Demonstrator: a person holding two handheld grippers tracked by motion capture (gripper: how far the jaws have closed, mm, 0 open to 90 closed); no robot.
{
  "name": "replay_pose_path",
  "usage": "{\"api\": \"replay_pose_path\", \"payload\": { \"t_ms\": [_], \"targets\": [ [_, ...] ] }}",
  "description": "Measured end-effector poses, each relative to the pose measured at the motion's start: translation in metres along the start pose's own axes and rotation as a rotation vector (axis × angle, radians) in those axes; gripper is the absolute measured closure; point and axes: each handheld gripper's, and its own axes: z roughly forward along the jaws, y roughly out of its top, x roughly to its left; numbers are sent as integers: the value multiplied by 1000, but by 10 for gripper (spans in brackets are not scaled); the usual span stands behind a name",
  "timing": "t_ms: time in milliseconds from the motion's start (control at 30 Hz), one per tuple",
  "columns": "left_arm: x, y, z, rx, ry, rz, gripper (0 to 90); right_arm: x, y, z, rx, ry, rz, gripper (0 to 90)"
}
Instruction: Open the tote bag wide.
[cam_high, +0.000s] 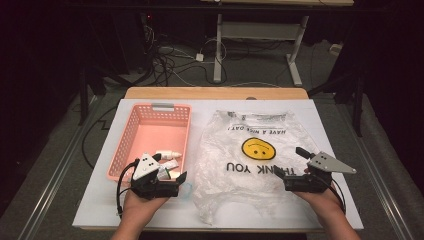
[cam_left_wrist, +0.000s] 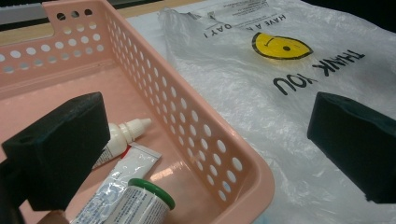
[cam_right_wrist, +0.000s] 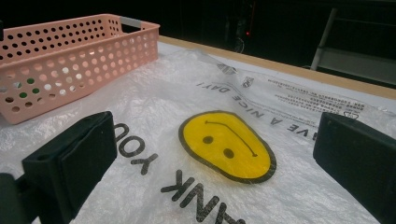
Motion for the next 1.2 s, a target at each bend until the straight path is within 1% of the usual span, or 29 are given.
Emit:
{"api": "replay_pose_path", "payload": {
  "t_ms": [100,133,200,267,300,367,400,467,500,533,567,600,633,667,733,833,933,967,1000,1033,1067,1167,1200],
  "targets": [
    [-1,-1,0,-2,-8,-4,0,-1,0,-1,-2,0,0,0],
    [-1,-1,0,3,-14,-3,0,-1,1,-1,-3,-2,2,0],
    [-1,0,0,21,-26,-17,0,-1,1,-1,-2,0,4,0],
    [-1,0,-3,6,-37,-25,0,-3,1,0,0,-3,5,0],
    [-1,0,-4,3,-38,-21,0,-3,1,0,0,-3,5,0],
    [-1,0,-5,-1,-27,-11,0,-5,2,0,-1,-6,7,0],
    [0,0,-5,-6,-26,-17,0,-6,2,0,-4,-12,8,0],
    [2,0,-5,-20,-24,-23,0,-15,3,-4,-7,-28,18,0],
    [2,0,-5,-25,-23,-21,0,-15,3,-4,-7,-28,18,0],
    [3,0,-5,-24,-22,-20,0,-18,3,-5,-9,-38,25,0],
    [3,0,-4,-21,-20,-18,0,-23,3,-6,-6,-43,20,0],
    [3,-1,-4,-18,-17,-18,0,-27,3,-8,-3,-58,28,0],
    [3,-1,-4,-11,-21,-27,0,-38,2,-11,0,-81,34,0],
    [3,-1,-5,-9,-20,-37,0,-38,2,-11,0,-81,34,0],
    [1,1,-7,-12,-6,-25,0,-48,1,-14,11,-110,43,0],
    [0,2,-8,-16,-8,-28,0,-63,-2,-16,35,-146,61,0],
    [0,2,-7,-8,-12,-27,0,-77,-6,-16,62,-172,78,0],
    [0,1,-7,-9,-14,-26,0,-84,-9,-17,74,-185,89,1],
    [0,1,-6,-15,-11,-26,0,-84,-9,-17,74,-185,89,1],
    [0,0,-7,-23,-6,-24,0,-87,-10,-17,80,-190,95,4],
    [0,0,-7,-24,-12,-19,0,-90,-11,-17,83,-194,104,8],
    [0,0,-7,-19,-27,-15,0,-97,-13,-17,101,-209,113,20],
    [0,0,-7,-7,-27,-17,0,-101,-15,-15,114,-212,125,33]
  ]
}}
